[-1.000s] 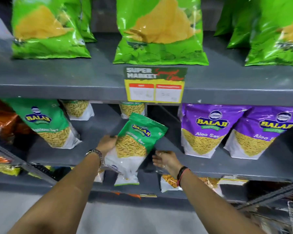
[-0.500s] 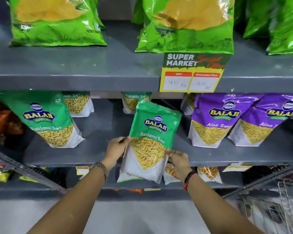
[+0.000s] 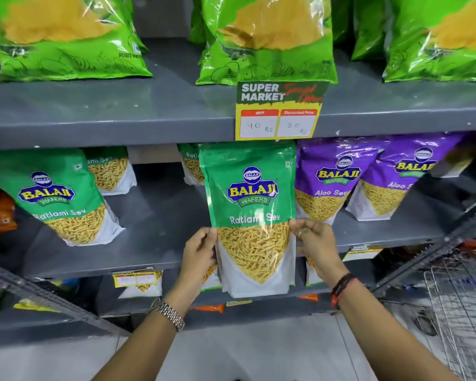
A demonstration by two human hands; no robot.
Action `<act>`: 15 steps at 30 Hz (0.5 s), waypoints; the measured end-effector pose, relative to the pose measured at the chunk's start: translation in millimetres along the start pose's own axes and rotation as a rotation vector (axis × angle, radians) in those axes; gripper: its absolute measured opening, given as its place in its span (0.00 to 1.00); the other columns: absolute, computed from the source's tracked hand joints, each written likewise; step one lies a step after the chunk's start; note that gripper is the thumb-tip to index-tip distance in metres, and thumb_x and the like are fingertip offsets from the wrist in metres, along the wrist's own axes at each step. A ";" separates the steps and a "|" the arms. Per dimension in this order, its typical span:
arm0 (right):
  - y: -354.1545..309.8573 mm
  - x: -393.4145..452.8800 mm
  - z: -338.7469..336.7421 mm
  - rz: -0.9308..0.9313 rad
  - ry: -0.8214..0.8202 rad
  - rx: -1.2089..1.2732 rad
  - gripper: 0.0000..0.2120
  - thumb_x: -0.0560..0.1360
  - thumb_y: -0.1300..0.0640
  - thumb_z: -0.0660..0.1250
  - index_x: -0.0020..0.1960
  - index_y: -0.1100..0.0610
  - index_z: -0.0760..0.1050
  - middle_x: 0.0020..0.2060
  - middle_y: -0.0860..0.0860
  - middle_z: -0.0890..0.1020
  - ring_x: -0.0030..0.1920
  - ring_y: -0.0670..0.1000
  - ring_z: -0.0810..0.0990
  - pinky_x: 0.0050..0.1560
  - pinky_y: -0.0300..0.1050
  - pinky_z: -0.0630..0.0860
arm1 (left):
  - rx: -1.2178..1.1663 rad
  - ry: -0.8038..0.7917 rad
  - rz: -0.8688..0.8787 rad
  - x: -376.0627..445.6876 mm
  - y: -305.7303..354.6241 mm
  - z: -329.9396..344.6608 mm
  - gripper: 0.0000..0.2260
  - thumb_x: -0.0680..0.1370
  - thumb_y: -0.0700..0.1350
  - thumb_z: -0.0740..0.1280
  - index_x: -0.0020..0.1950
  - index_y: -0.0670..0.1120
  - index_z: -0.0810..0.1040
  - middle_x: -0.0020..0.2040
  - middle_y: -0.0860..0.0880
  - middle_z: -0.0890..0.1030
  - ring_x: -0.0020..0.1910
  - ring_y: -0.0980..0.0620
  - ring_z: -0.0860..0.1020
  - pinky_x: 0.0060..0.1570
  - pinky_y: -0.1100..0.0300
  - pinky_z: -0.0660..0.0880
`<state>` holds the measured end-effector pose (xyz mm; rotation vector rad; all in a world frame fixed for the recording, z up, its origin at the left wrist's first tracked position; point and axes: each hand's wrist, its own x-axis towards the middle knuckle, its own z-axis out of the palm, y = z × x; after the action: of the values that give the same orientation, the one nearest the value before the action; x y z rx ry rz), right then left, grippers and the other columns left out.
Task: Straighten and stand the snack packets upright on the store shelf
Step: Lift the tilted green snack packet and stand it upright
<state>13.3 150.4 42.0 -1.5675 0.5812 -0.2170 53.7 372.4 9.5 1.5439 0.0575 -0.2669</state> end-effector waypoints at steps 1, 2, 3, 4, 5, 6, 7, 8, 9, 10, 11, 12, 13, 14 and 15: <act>0.9 -0.9 -1.2 -0.007 -0.012 0.000 0.09 0.74 0.56 0.68 0.35 0.52 0.77 0.40 0.49 0.81 0.38 0.45 0.78 0.23 0.34 0.72 | -0.019 -0.007 -0.002 -2.7 -0.6 0.2 0.11 0.79 0.49 0.60 0.40 0.47 0.75 0.36 0.43 0.72 0.37 0.51 0.74 0.35 0.57 0.74; 2.8 -1.5 -1.9 -0.011 -0.025 0.002 0.09 0.74 0.56 0.68 0.34 0.52 0.77 0.37 0.48 0.80 0.37 0.45 0.77 0.23 0.34 0.73 | -0.035 -0.014 -0.008 -4.7 -1.4 -0.2 0.10 0.79 0.49 0.60 0.41 0.46 0.75 0.39 0.42 0.74 0.39 0.48 0.75 0.40 0.53 0.75; 4.7 -2.4 -2.3 -0.011 -0.039 0.001 0.10 0.74 0.55 0.68 0.34 0.52 0.77 0.35 0.47 0.80 0.37 0.44 0.77 0.25 0.34 0.73 | -0.046 -0.018 -0.017 -6.3 -2.8 -1.1 0.10 0.79 0.48 0.60 0.43 0.46 0.76 0.42 0.40 0.76 0.42 0.46 0.76 0.43 0.49 0.75; 8.0 -2.9 -2.5 -0.009 -0.053 -0.001 0.09 0.74 0.55 0.68 0.34 0.52 0.77 0.34 0.47 0.80 0.37 0.44 0.78 0.26 0.34 0.74 | -0.057 -0.018 -0.026 -7.9 -4.5 -1.9 0.10 0.79 0.48 0.60 0.44 0.45 0.76 0.43 0.40 0.78 0.43 0.45 0.77 0.45 0.48 0.76; 10.9 -3.2 -2.3 -0.007 -0.066 -0.002 0.09 0.74 0.55 0.68 0.35 0.52 0.78 0.33 0.47 0.80 0.38 0.44 0.78 0.27 0.34 0.75 | -0.065 -0.013 -0.032 -8.9 -6.6 -3.3 0.10 0.79 0.48 0.60 0.45 0.44 0.77 0.44 0.40 0.79 0.44 0.44 0.78 0.45 0.48 0.76; 14.2 -3.1 -1.8 -0.005 -0.079 -0.001 0.08 0.74 0.56 0.68 0.36 0.53 0.78 0.33 0.47 0.80 0.38 0.44 0.78 0.28 0.35 0.75 | -0.072 -0.008 -0.038 -9.7 -8.7 -4.9 0.11 0.79 0.48 0.60 0.46 0.43 0.77 0.45 0.40 0.80 0.44 0.44 0.79 0.45 0.49 0.77; 17.1 -2.5 0.1 0.000 -0.094 -0.002 0.08 0.74 0.56 0.67 0.36 0.54 0.78 0.33 0.47 0.80 0.38 0.44 0.78 0.29 0.36 0.75 | -0.073 0.000 -0.046 -9.4 -11.0 -7.5 0.11 0.79 0.48 0.60 0.46 0.42 0.77 0.45 0.40 0.80 0.44 0.44 0.79 0.44 0.49 0.77; 19.9 -1.0 3.1 0.006 -0.111 -0.004 0.08 0.74 0.56 0.67 0.37 0.55 0.78 0.34 0.49 0.81 0.39 0.45 0.79 0.30 0.38 0.76 | -0.068 0.004 -0.053 -7.9 -13.0 -10.8 0.11 0.79 0.48 0.60 0.46 0.42 0.76 0.45 0.40 0.80 0.45 0.43 0.79 0.45 0.47 0.77; 21.5 0.5 6.6 0.018 -0.123 -0.004 0.08 0.75 0.56 0.67 0.37 0.55 0.77 0.36 0.50 0.81 0.40 0.46 0.79 0.32 0.39 0.77 | -0.055 0.003 -0.057 -5.3 -14.6 -14.3 0.12 0.79 0.49 0.60 0.46 0.42 0.76 0.45 0.39 0.79 0.45 0.43 0.78 0.46 0.45 0.76; 21.6 3.7 11.8 0.029 -0.130 -0.001 0.08 0.75 0.57 0.67 0.38 0.55 0.77 0.37 0.51 0.80 0.41 0.46 0.79 0.32 0.39 0.77 | -0.040 0.003 -0.053 -0.4 -15.4 -18.3 0.12 0.79 0.50 0.60 0.46 0.42 0.75 0.45 0.39 0.78 0.46 0.43 0.78 0.48 0.43 0.77; 20.0 7.6 17.3 0.039 -0.124 0.004 0.08 0.75 0.57 0.67 0.37 0.55 0.77 0.37 0.51 0.80 0.40 0.46 0.78 0.30 0.37 0.77 | -0.026 0.006 -0.047 6.4 -14.9 -22.0 0.12 0.79 0.50 0.60 0.46 0.42 0.75 0.45 0.40 0.77 0.46 0.43 0.77 0.49 0.42 0.76; 17.3 12.9 23.6 0.043 -0.113 0.006 0.08 0.75 0.58 0.66 0.37 0.55 0.76 0.36 0.51 0.79 0.39 0.45 0.78 0.28 0.34 0.76 | -0.015 0.014 -0.036 14.9 -12.8 -24.9 0.12 0.79 0.50 0.60 0.45 0.42 0.74 0.45 0.41 0.76 0.46 0.43 0.76 0.50 0.42 0.76; 13.5 18.9 30.4 0.042 -0.105 0.014 0.09 0.75 0.59 0.66 0.37 0.54 0.75 0.36 0.50 0.78 0.39 0.45 0.77 0.28 0.33 0.76 | -0.008 0.028 -0.019 24.5 -9.2 -27.4 0.12 0.79 0.50 0.60 0.44 0.43 0.75 0.45 0.43 0.75 0.46 0.44 0.75 0.51 0.42 0.76; 9.4 25.6 36.6 0.035 -0.100 0.028 0.09 0.76 0.61 0.65 0.37 0.54 0.75 0.36 0.49 0.78 0.39 0.46 0.77 0.29 0.33 0.77 | -0.005 0.045 0.000 35.3 -4.8 -27.9 0.11 0.79 0.50 0.60 0.42 0.46 0.76 0.45 0.43 0.75 0.46 0.44 0.75 0.53 0.43 0.76; 4.6 32.4 43.8 0.027 -0.099 0.042 0.09 0.76 0.62 0.65 0.37 0.54 0.74 0.37 0.50 0.78 0.41 0.48 0.78 0.32 0.35 0.78 | -0.001 0.072 0.020 46.5 0.2 -29.2 0.10 0.79 0.48 0.60 0.40 0.48 0.76 0.45 0.42 0.76 0.47 0.45 0.75 0.53 0.43 0.75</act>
<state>60.6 173.1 26.5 -1.5195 0.5172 -0.1296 102.7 395.1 -0.7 1.5525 0.0991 -0.1951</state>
